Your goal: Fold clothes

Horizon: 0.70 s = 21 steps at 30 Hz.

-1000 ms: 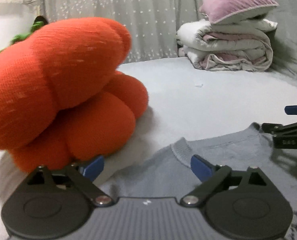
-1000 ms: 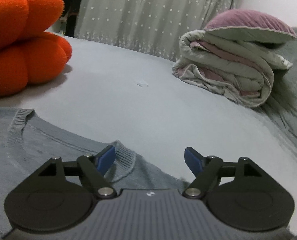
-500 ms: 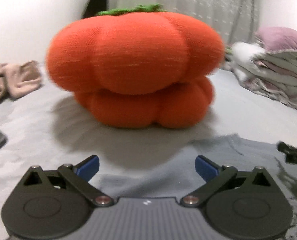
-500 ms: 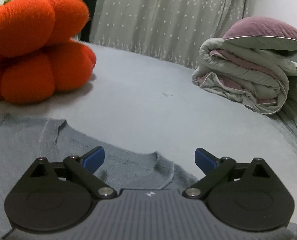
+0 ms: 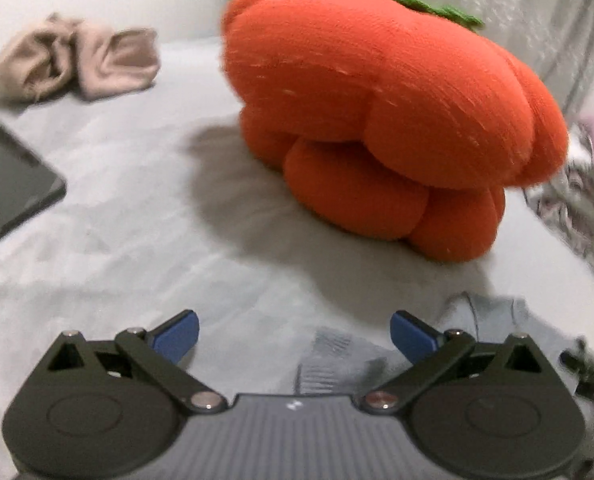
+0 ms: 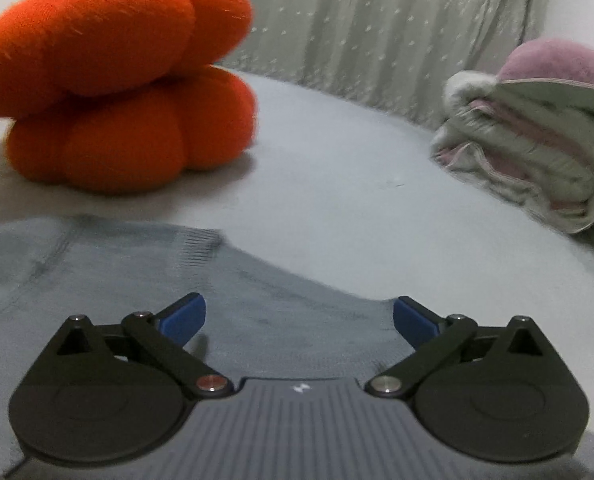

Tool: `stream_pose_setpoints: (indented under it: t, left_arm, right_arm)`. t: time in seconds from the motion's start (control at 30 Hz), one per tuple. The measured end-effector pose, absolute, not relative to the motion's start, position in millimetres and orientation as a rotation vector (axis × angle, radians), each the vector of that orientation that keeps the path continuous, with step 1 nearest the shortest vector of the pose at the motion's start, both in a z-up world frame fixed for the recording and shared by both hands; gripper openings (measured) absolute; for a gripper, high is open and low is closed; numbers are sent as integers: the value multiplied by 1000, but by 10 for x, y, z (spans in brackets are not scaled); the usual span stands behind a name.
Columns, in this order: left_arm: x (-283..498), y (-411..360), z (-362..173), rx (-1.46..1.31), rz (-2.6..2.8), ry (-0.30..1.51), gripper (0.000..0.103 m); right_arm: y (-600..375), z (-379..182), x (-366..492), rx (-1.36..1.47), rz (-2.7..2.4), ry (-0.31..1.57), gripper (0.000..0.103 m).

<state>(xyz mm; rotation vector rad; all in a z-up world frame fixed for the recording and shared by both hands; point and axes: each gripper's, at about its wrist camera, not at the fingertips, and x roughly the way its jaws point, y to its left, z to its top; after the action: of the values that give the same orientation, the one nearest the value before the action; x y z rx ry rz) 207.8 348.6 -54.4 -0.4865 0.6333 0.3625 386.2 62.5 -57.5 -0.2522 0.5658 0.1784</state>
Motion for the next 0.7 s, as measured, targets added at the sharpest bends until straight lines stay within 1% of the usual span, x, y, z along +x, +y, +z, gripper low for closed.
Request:
stream_pose_setpoints:
  t: [0.13, 0.3, 0.4, 0.43, 0.53, 0.7]
  left_arm:
    - [1962, 3667, -570, -638, 341, 580, 101]
    - [2036, 3716, -698, -747, 257, 582, 88]
    - [2091, 3659, -745, -729, 253, 583, 87]
    - [2109, 3642, -755, -714, 251, 583, 84]
    - [2172, 3581, -783, -675, 242, 593, 70]
    - [2244, 3464, -804, -600, 215, 623, 57]
  right_arm:
    - [787, -412, 3786, -148, 251, 605, 103]
    - [1029, -277, 3699, -5, 351, 628, 103]
    - [1149, -294, 3638, 53, 389, 616, 103]
    - [1160, -327, 3630, 68, 395, 619, 103]
    - [1189, -428, 3607, 115, 414, 630, 103]
    - [1135, -583, 3645, 152, 406, 658, 103]
